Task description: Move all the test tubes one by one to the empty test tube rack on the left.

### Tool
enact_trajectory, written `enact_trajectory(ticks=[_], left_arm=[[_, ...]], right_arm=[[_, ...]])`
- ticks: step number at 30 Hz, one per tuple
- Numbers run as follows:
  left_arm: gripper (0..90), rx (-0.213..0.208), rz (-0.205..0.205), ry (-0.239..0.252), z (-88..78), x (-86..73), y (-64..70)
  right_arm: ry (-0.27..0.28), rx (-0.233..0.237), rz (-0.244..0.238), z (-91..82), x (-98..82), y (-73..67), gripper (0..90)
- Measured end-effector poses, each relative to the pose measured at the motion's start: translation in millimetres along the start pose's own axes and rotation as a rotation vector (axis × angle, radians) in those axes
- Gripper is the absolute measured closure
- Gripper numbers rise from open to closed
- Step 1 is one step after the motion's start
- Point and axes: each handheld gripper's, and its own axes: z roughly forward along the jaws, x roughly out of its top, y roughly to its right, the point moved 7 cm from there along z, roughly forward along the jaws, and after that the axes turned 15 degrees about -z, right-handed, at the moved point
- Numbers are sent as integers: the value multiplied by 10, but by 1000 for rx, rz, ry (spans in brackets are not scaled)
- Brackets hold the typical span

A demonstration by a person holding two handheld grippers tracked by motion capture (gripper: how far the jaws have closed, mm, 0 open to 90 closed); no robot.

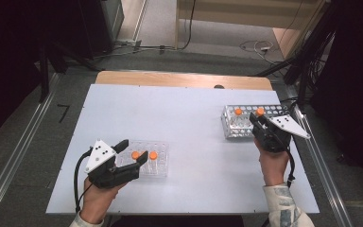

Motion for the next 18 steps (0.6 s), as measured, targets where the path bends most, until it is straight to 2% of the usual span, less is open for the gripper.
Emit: enact_trajectory(ticks=[3,8,18], left_arm=[[252,-3,1,3,-7,3,20],[252,-12,6,6,-23,6,51],[250,-32,26,0,-26,-16,147]], right_arm=[[-4,44,24,-88,-6,-39,718],[-12,86,15,-227,-40,-116,718],[-6,194,-26,-468,-58,-459,718]])
